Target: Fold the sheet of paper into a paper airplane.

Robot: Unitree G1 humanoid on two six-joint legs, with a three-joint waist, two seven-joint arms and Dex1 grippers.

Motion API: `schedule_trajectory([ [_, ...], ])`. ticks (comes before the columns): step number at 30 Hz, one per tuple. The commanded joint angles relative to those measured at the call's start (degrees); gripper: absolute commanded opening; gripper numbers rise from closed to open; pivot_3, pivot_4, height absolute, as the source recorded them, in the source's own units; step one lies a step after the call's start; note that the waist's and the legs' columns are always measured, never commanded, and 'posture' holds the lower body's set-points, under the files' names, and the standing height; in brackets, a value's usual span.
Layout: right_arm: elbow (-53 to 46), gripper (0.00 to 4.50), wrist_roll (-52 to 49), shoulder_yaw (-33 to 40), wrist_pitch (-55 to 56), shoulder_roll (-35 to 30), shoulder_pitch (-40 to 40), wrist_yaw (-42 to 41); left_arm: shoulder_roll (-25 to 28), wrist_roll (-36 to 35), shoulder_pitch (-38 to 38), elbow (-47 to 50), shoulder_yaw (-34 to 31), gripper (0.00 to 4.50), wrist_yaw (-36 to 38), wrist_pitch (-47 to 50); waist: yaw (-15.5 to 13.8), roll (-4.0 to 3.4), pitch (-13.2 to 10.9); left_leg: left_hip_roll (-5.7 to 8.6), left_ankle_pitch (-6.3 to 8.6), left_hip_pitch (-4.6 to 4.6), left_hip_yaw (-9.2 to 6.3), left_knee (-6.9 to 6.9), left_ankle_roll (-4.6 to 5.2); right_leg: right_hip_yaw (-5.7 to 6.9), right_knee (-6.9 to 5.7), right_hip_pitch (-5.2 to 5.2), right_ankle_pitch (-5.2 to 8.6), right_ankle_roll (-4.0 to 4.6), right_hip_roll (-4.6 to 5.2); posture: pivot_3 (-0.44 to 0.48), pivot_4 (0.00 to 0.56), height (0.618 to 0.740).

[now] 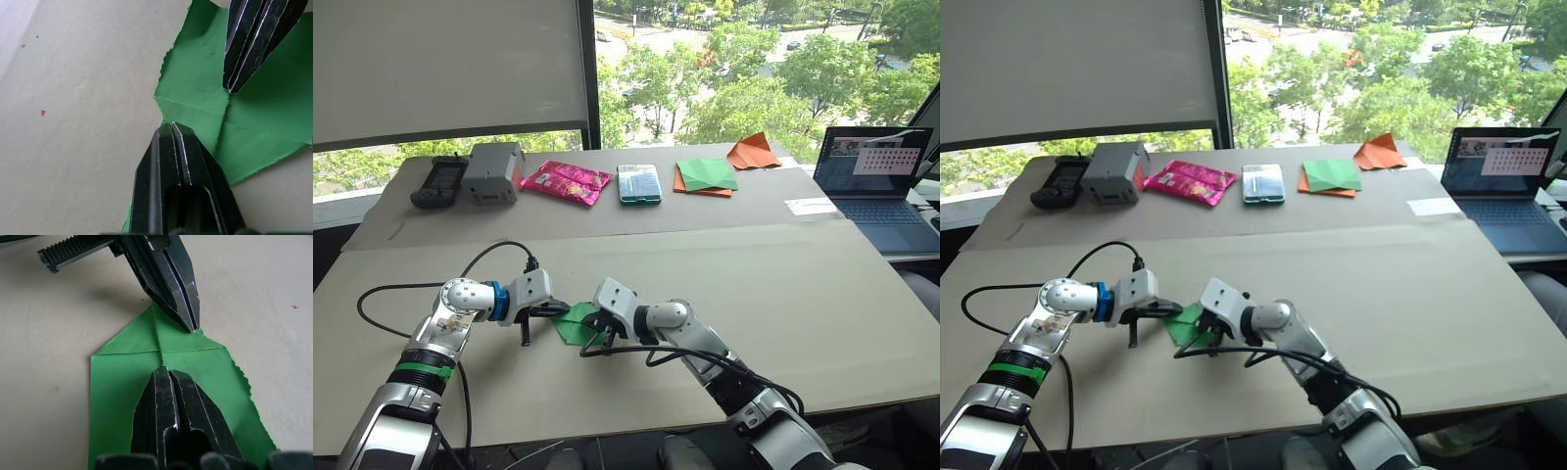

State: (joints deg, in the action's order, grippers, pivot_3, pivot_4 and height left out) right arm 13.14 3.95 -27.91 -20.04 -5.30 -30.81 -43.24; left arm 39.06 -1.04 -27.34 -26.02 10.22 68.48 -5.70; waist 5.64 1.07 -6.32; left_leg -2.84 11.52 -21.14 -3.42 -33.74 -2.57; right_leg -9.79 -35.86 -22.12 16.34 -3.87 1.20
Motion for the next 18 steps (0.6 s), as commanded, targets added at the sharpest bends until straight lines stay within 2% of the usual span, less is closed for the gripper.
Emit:
schedule_trajectory([
  [1,-0.16,0.05,0.45,0.36,-0.7,0.0,-0.38,0.78,0.8,1.77,1.46,-1.19,1.61,0.0,0.6,0.94,0.0,0.0,0.0,0.0,0.0,0.0,0.0,0.0,0.0,0.0,0.0,0.0,0.0,0.01,0.0,0.0,0.15,0.74],
  [18,2.81,0.05,3.92,-3.33,-10.32,-4.81,0.95,-0.01,0.92,1.7,1.73,-1.11,1.49,0.0,0.27,0.79,-0.34,-0.08,0.24,0.01,0.0,0.05,0.0,-0.02,0.0,0.0,0.01,0.06,0.11,0.16,0.02,0.0,0.15,0.74],
])
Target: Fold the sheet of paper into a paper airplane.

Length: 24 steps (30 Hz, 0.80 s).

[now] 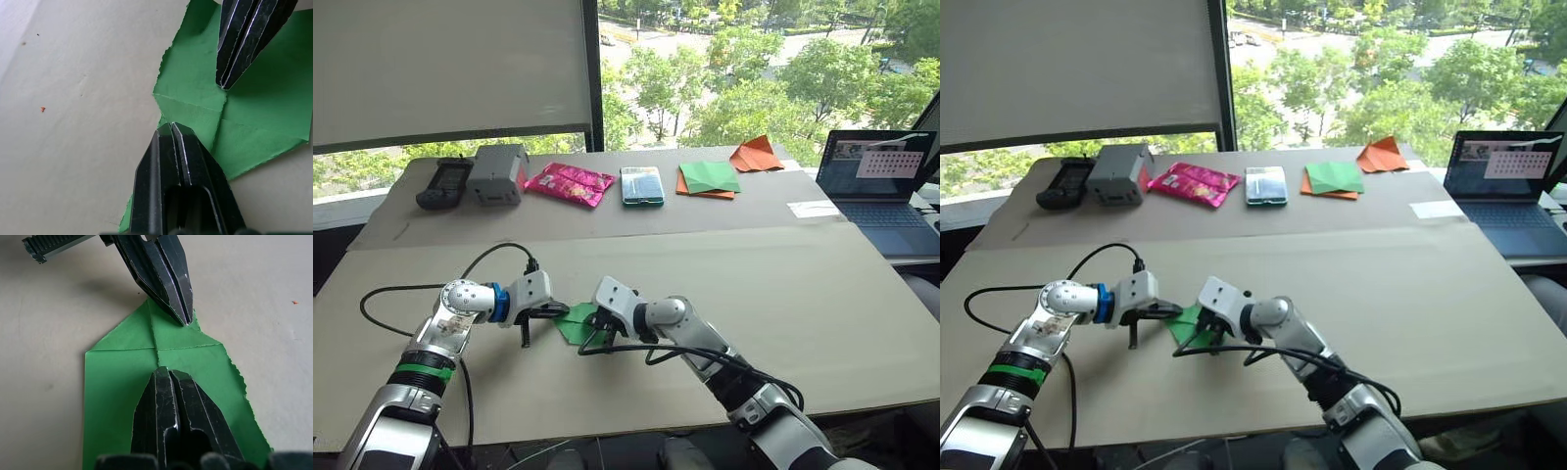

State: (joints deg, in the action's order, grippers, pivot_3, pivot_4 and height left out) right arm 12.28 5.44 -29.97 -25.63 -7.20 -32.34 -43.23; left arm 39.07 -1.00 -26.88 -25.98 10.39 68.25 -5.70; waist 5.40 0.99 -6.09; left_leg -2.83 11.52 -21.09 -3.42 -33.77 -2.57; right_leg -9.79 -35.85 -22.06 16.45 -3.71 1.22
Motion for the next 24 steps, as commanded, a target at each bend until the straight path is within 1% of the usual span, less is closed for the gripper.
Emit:
schedule_trajectory([
  [1,3.47,0.05,2.27,-1.09,-4.99,-3.19,2.59,-0.04,0.92,1.65,1.28,-1.15,1.32,0.0,0.51,0.78,-0.18,0.0,0.01,0.01,0.0,0.0,0.0,-0.01,0.0,0.0,0.01,0.0,0.05,0.09,0.01,0.0,0.15,0.74],
  [14,-1.42,0.05,1.05,0.99,-9.55,-7.89,4.78,-1.2,0.79,1.75,1.23,-1.72,1.48,0.0,0.41,0.26,-1.58,0.02,0.05,0.02,0.0,-0.01,0.02,-0.04,-0.01,0.0,0.04,0.01,0.08,0.12,0.03,0.0,0.15,0.74],
  [24,-7.12,0.05,0.42,1.37,-12.16,-11.71,8.34,-1.7,0.64,2.0,0.84,-2.43,1.64,0.0,0.2,-0.18,-1.73,0.06,0.1,0.03,0.0,-0.01,0.03,-0.04,-0.02,0.0,0.09,0.0,0.08,0.13,0.06,0.0,0.15,0.74],
])
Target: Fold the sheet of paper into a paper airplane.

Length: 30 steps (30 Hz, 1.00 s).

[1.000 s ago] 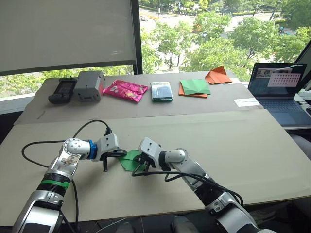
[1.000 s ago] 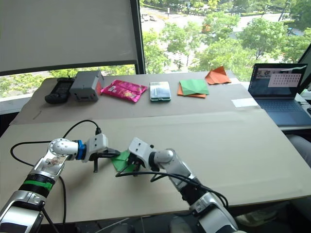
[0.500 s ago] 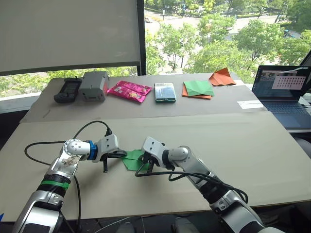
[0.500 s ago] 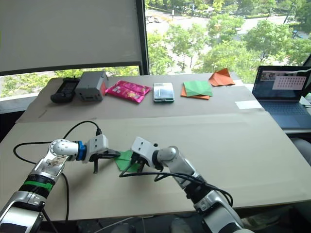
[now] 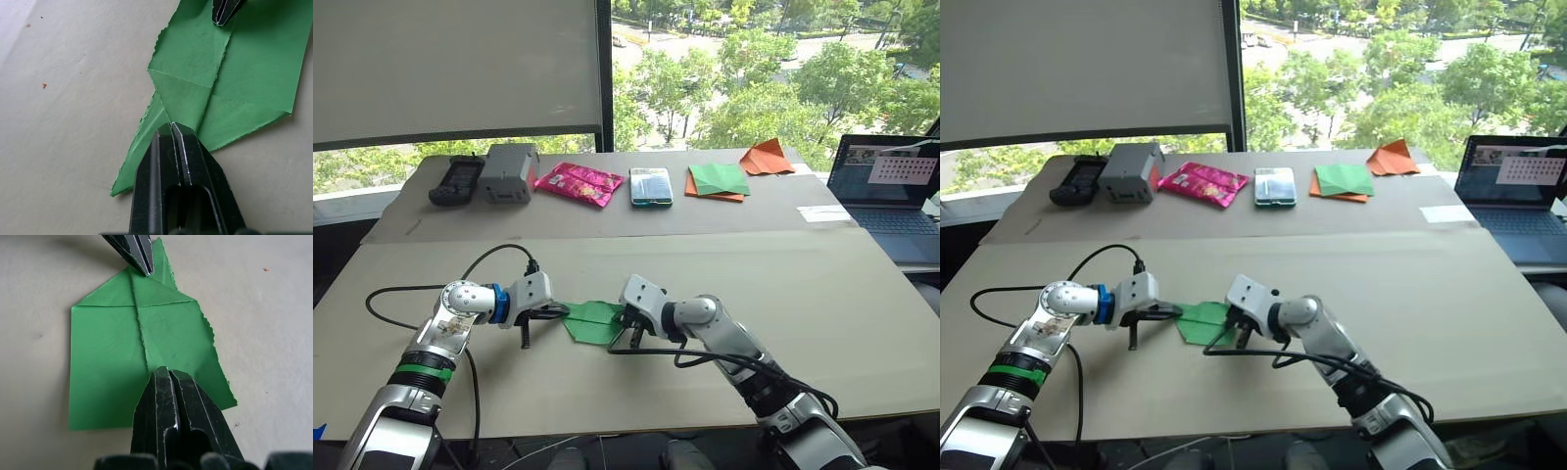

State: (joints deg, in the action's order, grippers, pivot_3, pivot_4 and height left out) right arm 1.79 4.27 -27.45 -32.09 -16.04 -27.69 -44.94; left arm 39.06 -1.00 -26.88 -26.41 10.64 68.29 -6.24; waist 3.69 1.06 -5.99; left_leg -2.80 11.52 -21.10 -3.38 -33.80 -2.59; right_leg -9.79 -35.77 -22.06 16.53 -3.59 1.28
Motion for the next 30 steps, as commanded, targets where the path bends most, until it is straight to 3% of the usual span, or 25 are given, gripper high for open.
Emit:
schedule_trajectory([
  [1,2.98,0.05,1.41,-1.09,-6.01,-3.03,3.95,0.17,0.63,2.0,0.82,-2.09,1.39,0.0,0.15,0.31,-0.01,0.01,0.03,0.0,0.0,0.0,0.0,0.0,0.0,0.0,0.0,0.0,0.0,0.0,0.0,0.0,0.15,0.74],
  [10,-1.29,0.05,0.5,1.1,-7.27,-6.33,6.72,1.33,0.42,1.97,0.36,-2.52,1.47,0.0,0.16,0.07,-0.86,0.04,0.04,0.01,0.01,-0.02,0.02,0.0,-0.01,0.0,0.11,0.0,0.02,0.01,0.03,0.0,0.15,0.74],
  [18,-18.23,0.05,-12.96,10.26,-3.15,-1.27,8.39,-0.21,0.36,1.88,0.21,-2.37,1.22,0.0,0.18,0.21,-0.82,0.1,-0.34,-0.01,0.01,-0.15,0.04,0.05,-0.02,0.0,0.19,-0.15,0.02,0.0,0.03,0.0,0.15,0.74],
  [30,-6.38,0.05,-7.29,5.94,1.52,0.98,5.85,6.36,0.72,1.93,0.19,-1.82,1.13,0.0,0.54,0.52,-0.07,0.1,-0.41,-0.02,0.0,-0.18,0.04,0.1,-0.01,0.0,0.4,-0.1,-0.02,-0.05,0.03,0.0,0.15,0.74],
])
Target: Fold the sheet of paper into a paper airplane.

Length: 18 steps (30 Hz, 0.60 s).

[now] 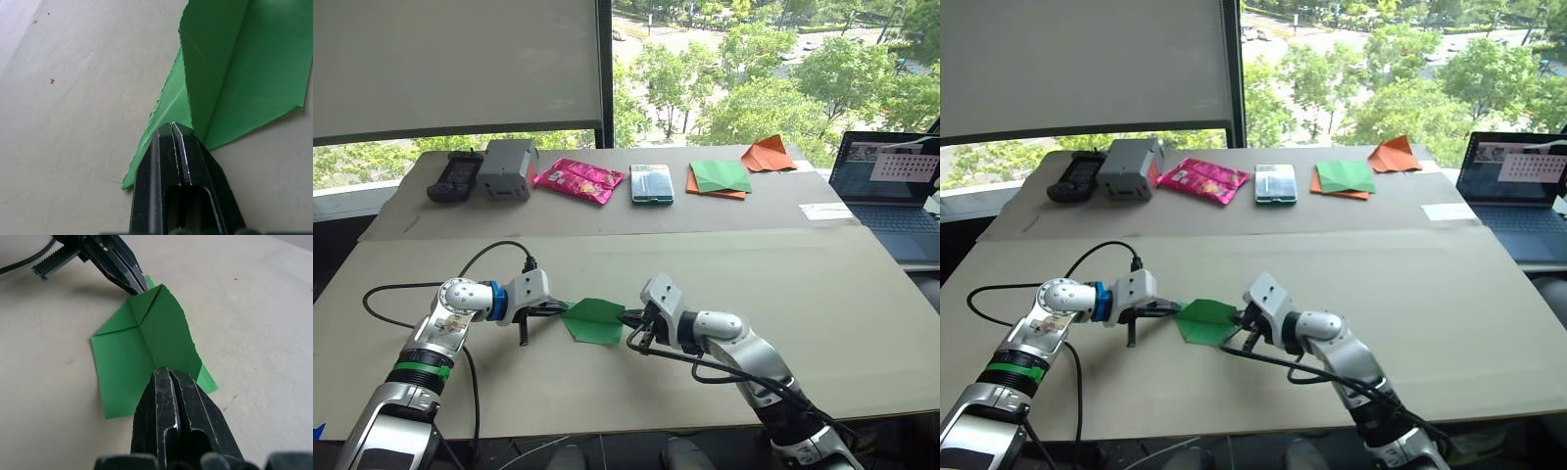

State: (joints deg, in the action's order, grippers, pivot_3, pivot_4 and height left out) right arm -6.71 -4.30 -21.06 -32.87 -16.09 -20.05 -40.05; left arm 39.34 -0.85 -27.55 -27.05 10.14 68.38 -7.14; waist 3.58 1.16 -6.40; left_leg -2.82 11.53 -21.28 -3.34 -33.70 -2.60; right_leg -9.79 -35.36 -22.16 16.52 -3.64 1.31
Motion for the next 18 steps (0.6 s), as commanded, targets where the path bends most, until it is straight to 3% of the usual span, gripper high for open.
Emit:
schedule_trajectory([
  [1,3.45,0.05,1.66,-0.59,2.83,1.39,-2.11,1.89,0.5,1.74,0.9,-1.04,1.59,0.0,0.47,1.51,0.09,-0.01,0.0,0.0,0.0,0.0,0.0,0.0,0.0,0.0,0.0,0.0,0.0,0.0,0.0,0.0,0.15,0.74],
  [13,9.02,0.05,2.97,-1.24,3.25,4.09,-4.03,3.11,1.15,1.28,1.12,-0.53,0.86,0.0,0.27,1.85,0.43,-0.03,0.01,0.0,0.0,0.01,-0.01,0.0,0.01,0.0,-0.02,0.03,-0.01,-0.01,-0.01,0.0,0.15,0.74],
  [18,11.46,0.05,4.44,-3.13,0.13,4.51,-3.69,3.81,1.49,-3.43,0.71,1.77,-2.58,0.0,1.28,7.08,0.61,-0.02,0.04,-0.01,0.0,0.04,-0.01,0.01,0.01,0.0,-0.06,0.02,-0.01,-0.01,-0.02,0.0,0.15,0.74],
])
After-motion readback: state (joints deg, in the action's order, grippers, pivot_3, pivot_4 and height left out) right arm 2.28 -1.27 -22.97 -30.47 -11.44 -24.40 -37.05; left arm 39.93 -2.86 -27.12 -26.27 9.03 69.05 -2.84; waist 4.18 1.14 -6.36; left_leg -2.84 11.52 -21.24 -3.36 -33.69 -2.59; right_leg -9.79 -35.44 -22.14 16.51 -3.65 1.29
